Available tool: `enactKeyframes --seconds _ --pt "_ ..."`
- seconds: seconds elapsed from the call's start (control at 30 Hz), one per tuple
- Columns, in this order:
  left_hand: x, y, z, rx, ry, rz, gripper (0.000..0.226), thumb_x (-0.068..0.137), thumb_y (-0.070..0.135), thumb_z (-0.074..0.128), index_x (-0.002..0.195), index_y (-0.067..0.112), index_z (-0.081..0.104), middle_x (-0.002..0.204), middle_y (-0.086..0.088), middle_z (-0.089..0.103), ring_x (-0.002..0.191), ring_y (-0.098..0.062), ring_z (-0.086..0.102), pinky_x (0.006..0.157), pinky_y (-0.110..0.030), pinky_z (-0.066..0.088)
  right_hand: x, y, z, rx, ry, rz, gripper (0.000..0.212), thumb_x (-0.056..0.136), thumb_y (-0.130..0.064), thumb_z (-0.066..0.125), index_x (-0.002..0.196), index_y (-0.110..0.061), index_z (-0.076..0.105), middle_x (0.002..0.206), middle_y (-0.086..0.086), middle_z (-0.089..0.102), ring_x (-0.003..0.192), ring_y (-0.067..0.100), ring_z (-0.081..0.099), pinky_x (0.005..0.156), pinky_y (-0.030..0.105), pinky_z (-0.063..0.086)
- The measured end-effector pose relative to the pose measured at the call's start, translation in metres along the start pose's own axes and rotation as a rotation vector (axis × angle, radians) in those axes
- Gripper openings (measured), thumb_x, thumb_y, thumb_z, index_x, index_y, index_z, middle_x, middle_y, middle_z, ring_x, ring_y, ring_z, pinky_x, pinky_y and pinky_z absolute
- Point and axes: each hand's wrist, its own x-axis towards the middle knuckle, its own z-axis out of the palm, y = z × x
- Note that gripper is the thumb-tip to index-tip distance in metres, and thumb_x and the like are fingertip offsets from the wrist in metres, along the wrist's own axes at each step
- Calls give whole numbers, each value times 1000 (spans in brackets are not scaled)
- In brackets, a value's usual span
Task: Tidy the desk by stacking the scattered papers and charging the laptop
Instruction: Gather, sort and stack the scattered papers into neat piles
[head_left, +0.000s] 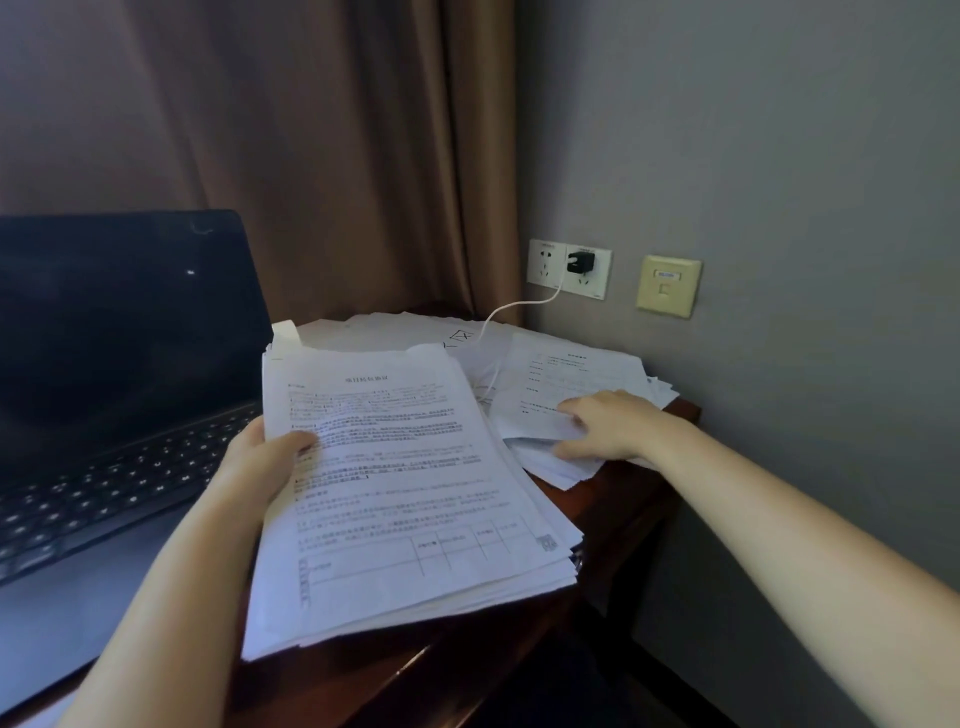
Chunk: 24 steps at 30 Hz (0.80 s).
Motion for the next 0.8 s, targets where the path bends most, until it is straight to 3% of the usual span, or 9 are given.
enactKeyframes --seconds 0.1,0.2,0.27,0.37,0.47,0.53,0.6,0.7,0.8 --pt "-3 1 1 -32 -18 -12 26 95 9 53 119 17 53 90 0 62 76 -20 63 58 -31 44 4 -3 16 -12 91 -20 42 91 -49 46 116 -16 53 119 10 59 106 31 55 79 35 44" --pt "-1 0 2 -45 -15 -14 33 94 7 54 126 15 54 90 -1 63 77 -21 63 58 -32 44 5 -6 18 -77 197 0 20 93 -18 42 105 -11 56 111 15 61 99 33 56 66 31 36" --pt "1 -2 2 -42 -15 -12 34 94 8 54 128 15 53 91 -1 63 79 -22 64 59 -33 46 7 -2 19 -54 209 33 12 88 -6 43 87 -11 53 106 16 60 95 32 56 64 30 35" --pt "3 -4 2 -19 -27 1 36 94 9 54 129 15 52 95 -1 63 82 -22 64 61 -34 47 9 12 23 142 308 137 18 93 -8 42 86 -3 58 99 16 62 94 34 58 66 31 36" --pt "4 -5 3 -15 -42 -11 40 94 10 55 132 17 51 105 -5 65 88 -25 66 66 -38 50 4 24 21 449 491 284 28 98 -18 42 80 -2 56 87 20 60 90 38 59 65 32 33" --pt "5 -6 5 2 -49 -5 39 94 11 55 132 18 51 110 -6 65 88 -26 66 66 -38 50 -8 24 14 524 629 294 30 98 -19 44 78 1 54 85 25 61 86 39 57 66 34 34" --pt "6 -7 10 22 -47 12 38 94 11 56 131 16 52 108 -6 65 87 -25 66 64 -36 50 -23 18 6 511 763 197 30 97 -17 47 70 -3 47 72 23 57 75 39 56 63 36 34" --pt "6 -9 18 71 -38 27 36 93 10 56 129 13 52 106 -6 65 86 -24 66 64 -36 50 -47 -8 -6 433 953 -86 30 94 -12 52 65 -10 48 49 6 40 48 32 49 47 31 29" --pt "6 -10 20 100 -33 4 36 92 9 57 128 12 53 114 -9 66 92 -28 67 77 -42 54 -68 -35 -6 299 1053 -402 14 88 -19 49 82 -16 61 42 3 45 34 24 44 35 25 35"
